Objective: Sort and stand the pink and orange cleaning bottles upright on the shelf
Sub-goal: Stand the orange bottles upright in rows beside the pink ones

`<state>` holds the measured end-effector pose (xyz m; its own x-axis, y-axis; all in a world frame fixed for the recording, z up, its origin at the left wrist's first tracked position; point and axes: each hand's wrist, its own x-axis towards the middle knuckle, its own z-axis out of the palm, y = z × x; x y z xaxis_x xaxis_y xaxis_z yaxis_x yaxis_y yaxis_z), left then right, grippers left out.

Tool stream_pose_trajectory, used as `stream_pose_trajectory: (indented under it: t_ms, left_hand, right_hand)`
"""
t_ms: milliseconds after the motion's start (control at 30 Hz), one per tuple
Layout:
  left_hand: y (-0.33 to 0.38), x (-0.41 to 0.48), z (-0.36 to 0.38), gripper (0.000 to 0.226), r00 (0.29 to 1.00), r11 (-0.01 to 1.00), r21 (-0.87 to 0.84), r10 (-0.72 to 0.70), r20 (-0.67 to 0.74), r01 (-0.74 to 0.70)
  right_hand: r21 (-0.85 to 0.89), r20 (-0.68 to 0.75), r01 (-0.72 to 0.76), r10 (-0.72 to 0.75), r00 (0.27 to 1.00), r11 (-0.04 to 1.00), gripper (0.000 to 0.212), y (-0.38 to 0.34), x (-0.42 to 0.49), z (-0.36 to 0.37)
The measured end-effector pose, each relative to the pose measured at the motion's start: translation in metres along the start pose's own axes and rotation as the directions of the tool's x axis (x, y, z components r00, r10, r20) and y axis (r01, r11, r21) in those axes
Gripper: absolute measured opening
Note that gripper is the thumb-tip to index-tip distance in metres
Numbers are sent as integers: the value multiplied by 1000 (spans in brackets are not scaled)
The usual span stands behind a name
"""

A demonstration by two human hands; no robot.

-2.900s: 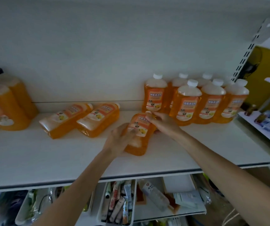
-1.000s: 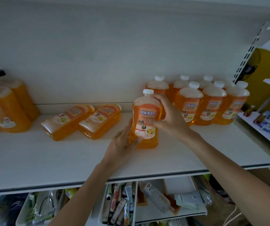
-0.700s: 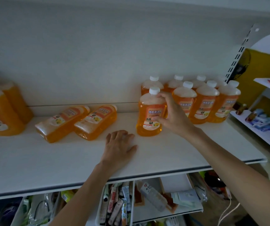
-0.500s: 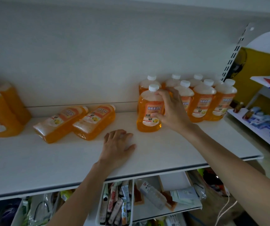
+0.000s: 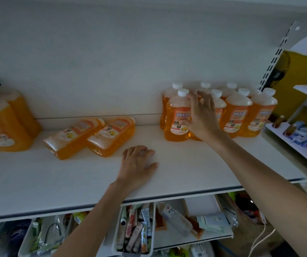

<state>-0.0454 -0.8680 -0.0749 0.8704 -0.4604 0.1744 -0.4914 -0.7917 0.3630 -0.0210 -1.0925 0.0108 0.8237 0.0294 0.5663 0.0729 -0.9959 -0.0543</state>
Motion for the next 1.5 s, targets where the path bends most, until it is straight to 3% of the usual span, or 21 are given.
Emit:
stream_pose_trajectory:
  t_ms: [67, 133, 200, 267, 333, 400, 433, 500, 567, 667, 767, 900, 1000, 1100, 1233, 1300, 1367, 1433, 1500]
  left_hand:
    - [-1, -1, 1, 71, 1000, 1000, -2, -7, 1, 7]
    - [1, 2, 0, 45, 999, 997, -78, -30, -23, 28]
    - [2, 5, -10, 22, 993, 951, -288, -120, -20, 109]
    - [1, 7, -27, 13, 976, 841, -510, -218, -15, 180]
    - [-6, 6, -47, 14, 942, 824, -554, -271, -199, 120]
    - [-22, 3, -62, 12, 844, 920, -384, -267, -465, 79]
    - [-34, 2, -66, 19, 798, 951, -280, -270, -539, 133]
    - [-60, 3, -64, 48, 792, 943, -158, -331, -513, 292]
    - [-76, 1, -55, 70, 806, 899, -156, -435, -401, 408]
    - [-76, -9, -43, 83, 810, 900, -220, -435, -393, 377]
    - [-59, -16, -40, 87, 794, 847, -381, -501, -343, 370]
    - [-49, -23, -29, 74, 867, 871, -428, -391, -310, 240]
    - [-49, -22, -27, 86, 879, 819, -501, -428, -210, 279]
    - [-49, -18, -29, 96, 859, 789, -470, -498, -116, 395]
    - [-51, -19, -33, 80, 873, 784, -482, -482, -76, 391]
    - [-53, -22, -37, 74, 907, 767, -550, -419, -37, 332]
    - [-55, -24, -40, 76, 931, 759, -585, -364, -14, 288]
    - [-53, -28, -42, 83, 953, 737, -641, -303, -29, 215]
    - [-52, -31, -41, 84, 963, 695, -705, -263, -64, 142]
  right_hand:
    - [-30, 4, 2, -2, 1000, 1000, 79, 0, 0, 2]
    - [-58, -24, 3, -4, 1000, 998, 80, -1, -1, 4]
    - [-91, -81, -3, -4, 997, 996, 77, -8, -3, 4]
    - [-72, -158, -14, 2, 987, 997, 66, -24, -6, -1]
    - [-27, -249, 53, -59, 967, 998, 54, -43, -7, -4]
    - [45, -291, 195, -174, 941, 980, 45, -62, -8, -2]
    - [114, -259, 246, -211, 943, 962, 42, -71, -8, 0]
    - [306, -38, 195, -193, 980, 932, 41, -88, -8, 10]
    - [448, 222, -1, -111, 969, 894, 48, -98, -7, 30]
    - [520, 446, -249, -11, 895, 817, 58, -111, -4, 48]
    - [615, 541, -383, -16, 841, 689, 63, -119, -1, 56]
    - [619, 693, -605, 14, 721, 501, 87, -118, 10, 62]
    - [607, 745, -647, -47, 665, 462, 100, -117, 16, 61]
    - [591, 790, -698, -118, 601, 405, 104, -119, 23, 61]
    - [566, 816, -665, -218, 535, 488, 105, -117, 29, 61]
    - [599, 796, -655, -253, 550, 461, 81, -114, 27, 55]
    - [660, 742, -644, -203, 639, 388, 65, -112, 22, 53]
    - [743, 647, -576, -148, 748, 340, 59, -112, 18, 54]
    - [790, 571, -492, -147, 808, 365, 65, -112, 17, 51]
